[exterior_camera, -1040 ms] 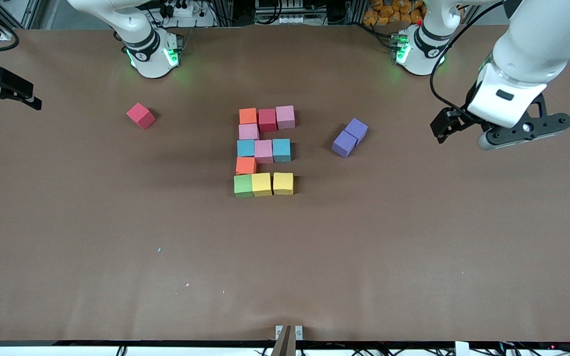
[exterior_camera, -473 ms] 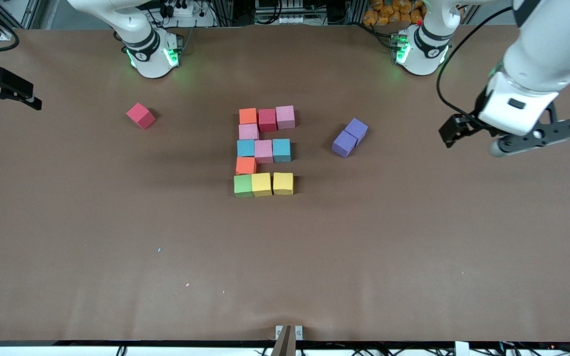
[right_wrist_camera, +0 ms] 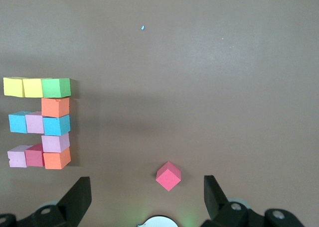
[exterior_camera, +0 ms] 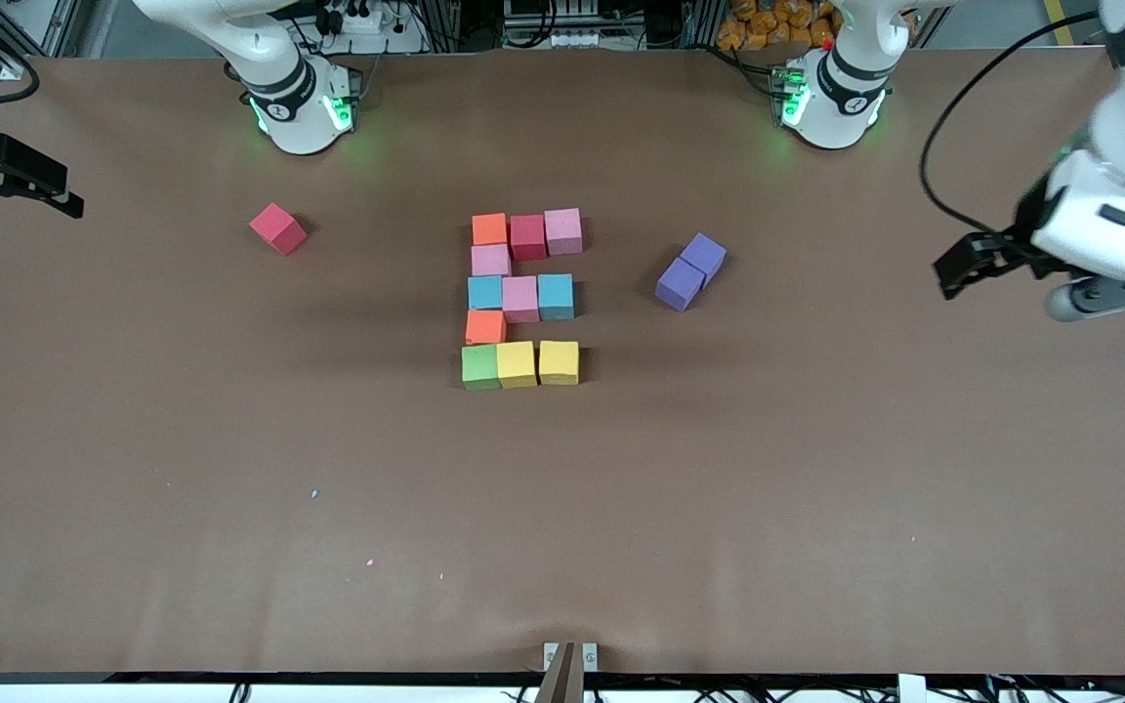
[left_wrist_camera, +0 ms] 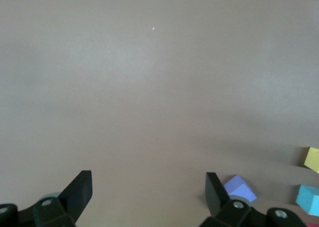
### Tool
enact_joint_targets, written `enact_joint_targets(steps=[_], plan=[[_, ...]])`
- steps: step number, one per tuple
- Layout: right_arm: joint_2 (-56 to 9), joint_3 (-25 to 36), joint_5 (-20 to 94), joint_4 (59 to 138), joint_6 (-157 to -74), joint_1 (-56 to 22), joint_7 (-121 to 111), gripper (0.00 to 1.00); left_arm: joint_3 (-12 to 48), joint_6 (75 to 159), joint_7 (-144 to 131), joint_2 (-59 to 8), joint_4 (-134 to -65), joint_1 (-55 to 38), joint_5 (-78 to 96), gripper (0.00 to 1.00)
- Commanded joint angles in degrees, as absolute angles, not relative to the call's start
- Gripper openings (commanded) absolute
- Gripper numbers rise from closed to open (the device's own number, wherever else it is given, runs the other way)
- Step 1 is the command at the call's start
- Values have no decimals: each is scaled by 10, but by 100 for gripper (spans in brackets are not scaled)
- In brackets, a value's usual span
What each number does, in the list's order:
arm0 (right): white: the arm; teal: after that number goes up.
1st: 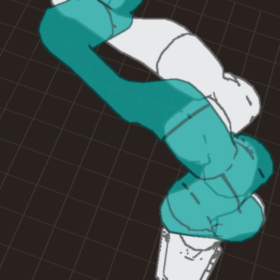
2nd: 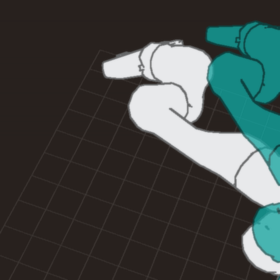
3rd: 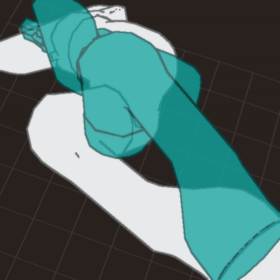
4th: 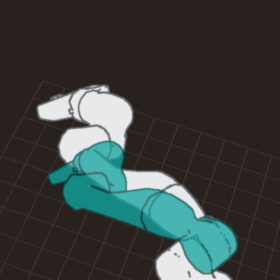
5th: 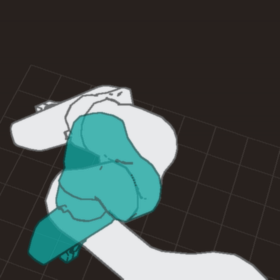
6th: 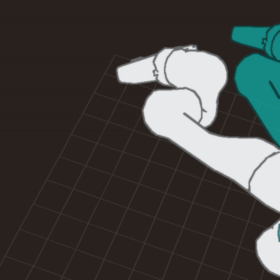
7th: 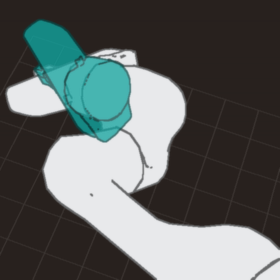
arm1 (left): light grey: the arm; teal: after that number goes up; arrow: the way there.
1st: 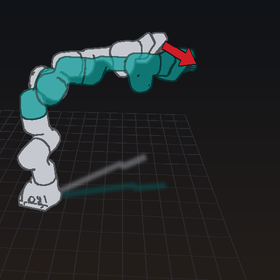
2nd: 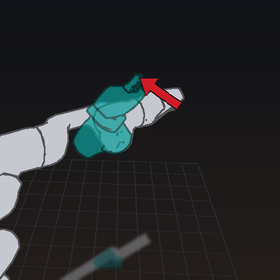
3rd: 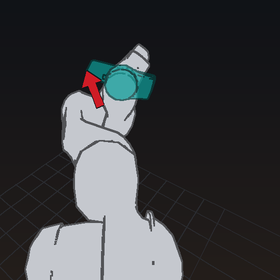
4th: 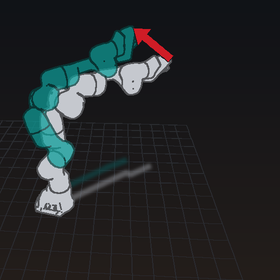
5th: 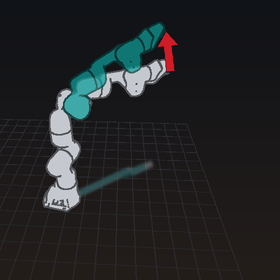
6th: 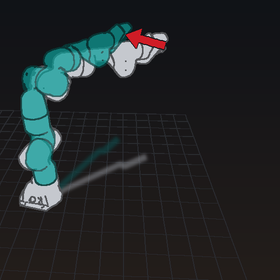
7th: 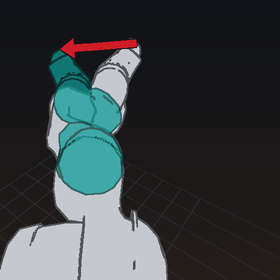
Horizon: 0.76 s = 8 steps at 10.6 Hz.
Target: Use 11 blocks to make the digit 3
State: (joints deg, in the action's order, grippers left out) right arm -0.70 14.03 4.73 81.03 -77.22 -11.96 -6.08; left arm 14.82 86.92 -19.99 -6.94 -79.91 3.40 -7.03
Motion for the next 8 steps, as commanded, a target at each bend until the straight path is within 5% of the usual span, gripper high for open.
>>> enact_joint_targets(steps=[1,8], plan=[[-5,139,46,813,-770,-119,-63,100,108,863,-161,-48,-807,37,-46,100],[-9,139,46,813,-771,-119,-64,100,77,863,-104,-20,-838,37,-15,100]])
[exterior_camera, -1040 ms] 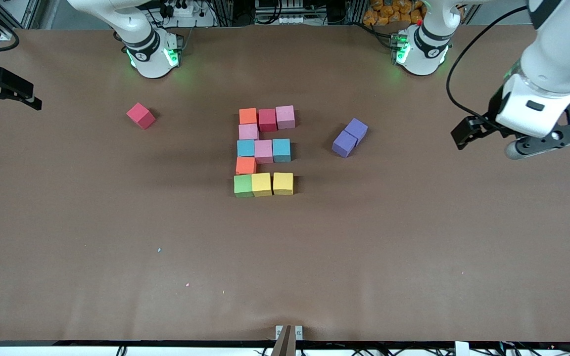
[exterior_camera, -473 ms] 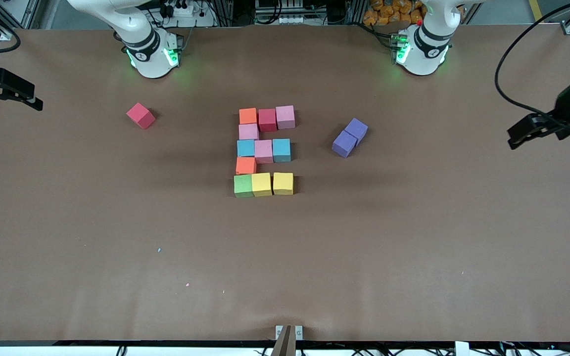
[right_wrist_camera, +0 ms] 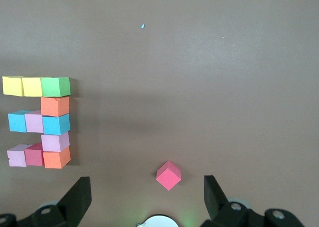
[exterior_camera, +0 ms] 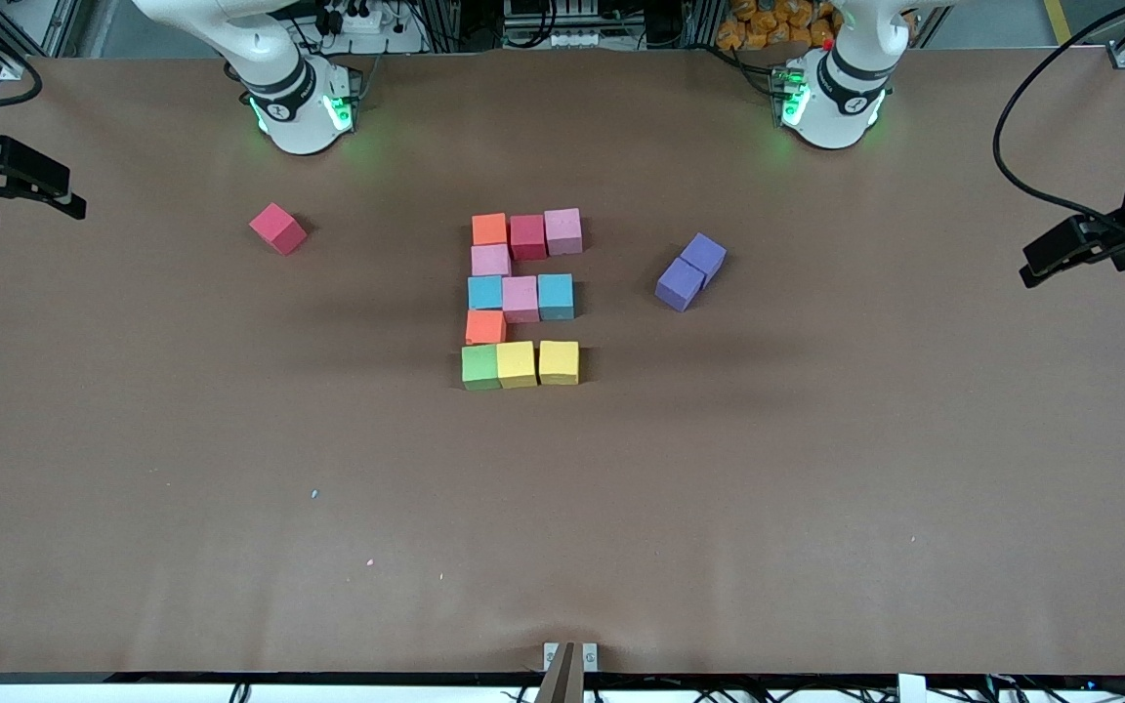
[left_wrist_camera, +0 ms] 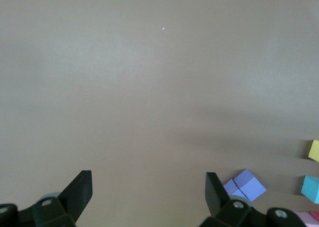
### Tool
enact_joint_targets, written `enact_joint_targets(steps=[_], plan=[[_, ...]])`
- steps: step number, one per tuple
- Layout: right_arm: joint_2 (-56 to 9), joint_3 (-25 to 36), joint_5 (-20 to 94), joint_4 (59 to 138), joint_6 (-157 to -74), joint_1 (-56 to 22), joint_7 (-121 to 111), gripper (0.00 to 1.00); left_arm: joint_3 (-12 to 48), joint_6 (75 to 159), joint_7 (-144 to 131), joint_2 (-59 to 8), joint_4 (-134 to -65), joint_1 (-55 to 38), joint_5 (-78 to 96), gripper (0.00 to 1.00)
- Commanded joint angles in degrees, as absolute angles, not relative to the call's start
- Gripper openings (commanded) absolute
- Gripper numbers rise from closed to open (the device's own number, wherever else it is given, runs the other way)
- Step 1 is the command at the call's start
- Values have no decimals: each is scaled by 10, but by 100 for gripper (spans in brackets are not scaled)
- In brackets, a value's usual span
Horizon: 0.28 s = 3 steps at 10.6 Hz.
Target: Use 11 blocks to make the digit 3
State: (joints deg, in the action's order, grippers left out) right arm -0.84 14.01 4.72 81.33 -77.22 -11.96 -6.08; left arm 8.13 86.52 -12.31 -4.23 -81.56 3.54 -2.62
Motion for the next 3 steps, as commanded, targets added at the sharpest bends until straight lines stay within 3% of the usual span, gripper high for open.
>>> enact_joint_targets(steps=[1,3], plan=[[-9,139,46,813,-770,-119,-64,100,77,864,-104,-18,-838,38,-15,100],[-9,139,45,813,-771,-119,-64,100,77,864,-103,-18,-838,38,-15,100]])
